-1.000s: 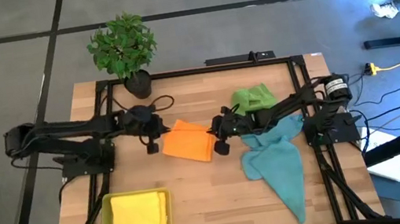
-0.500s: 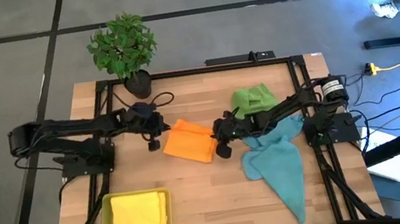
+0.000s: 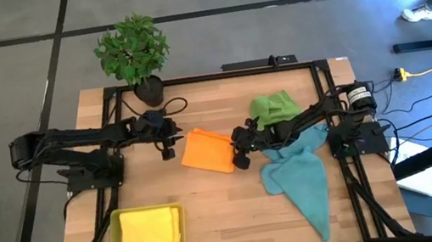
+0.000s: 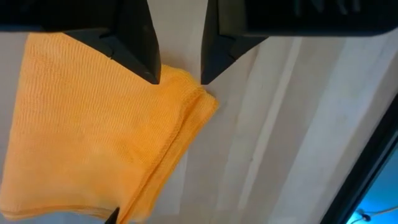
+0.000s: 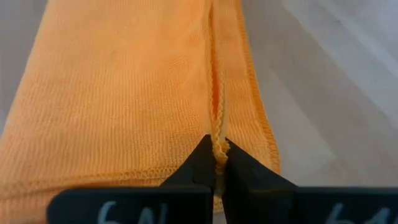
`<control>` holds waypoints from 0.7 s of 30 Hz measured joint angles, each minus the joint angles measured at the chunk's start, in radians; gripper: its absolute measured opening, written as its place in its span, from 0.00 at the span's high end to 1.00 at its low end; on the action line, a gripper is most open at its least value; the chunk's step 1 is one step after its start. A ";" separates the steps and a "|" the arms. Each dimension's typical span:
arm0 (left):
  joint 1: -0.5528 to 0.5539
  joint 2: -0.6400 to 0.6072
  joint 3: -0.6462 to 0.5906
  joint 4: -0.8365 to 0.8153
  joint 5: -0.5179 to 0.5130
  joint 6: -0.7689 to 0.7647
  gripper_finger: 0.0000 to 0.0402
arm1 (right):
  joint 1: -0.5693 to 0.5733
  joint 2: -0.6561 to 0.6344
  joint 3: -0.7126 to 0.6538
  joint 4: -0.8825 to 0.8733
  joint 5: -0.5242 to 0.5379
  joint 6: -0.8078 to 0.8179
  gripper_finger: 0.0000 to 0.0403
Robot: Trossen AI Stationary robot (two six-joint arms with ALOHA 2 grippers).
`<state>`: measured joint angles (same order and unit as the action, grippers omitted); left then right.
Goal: Fold microfiber towels
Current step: Fold the orange microfiber cloth, then put the folded orange microfiber cloth into the yellow bin
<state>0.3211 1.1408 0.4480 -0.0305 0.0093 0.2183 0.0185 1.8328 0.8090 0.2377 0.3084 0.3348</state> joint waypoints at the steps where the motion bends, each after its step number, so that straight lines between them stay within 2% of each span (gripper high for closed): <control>1: -0.001 0.000 0.000 0.000 0.001 -0.003 0.74 | 0.000 0.000 0.001 0.001 0.012 -0.002 0.95; 9: -0.048 -0.047 0.089 -0.107 0.001 -0.002 0.74 | -0.002 -0.012 0.004 -0.006 0.033 -0.024 0.77; 13: -0.079 -0.099 0.127 -0.121 0.001 -0.005 0.74 | -0.002 -0.045 0.029 -0.098 0.073 -0.021 0.68; 17: -0.109 -0.152 0.127 -0.137 0.011 -0.038 0.74 | -0.002 -0.098 0.046 -0.201 0.116 0.001 0.63; 21: -0.162 -0.263 0.126 -0.171 0.019 -0.062 0.74 | 0.007 -0.155 0.046 -0.209 0.128 -0.010 0.63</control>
<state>0.1588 0.8775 0.5735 -0.2016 0.0279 0.1561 0.0250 1.6778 0.8555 0.0284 0.4362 0.3250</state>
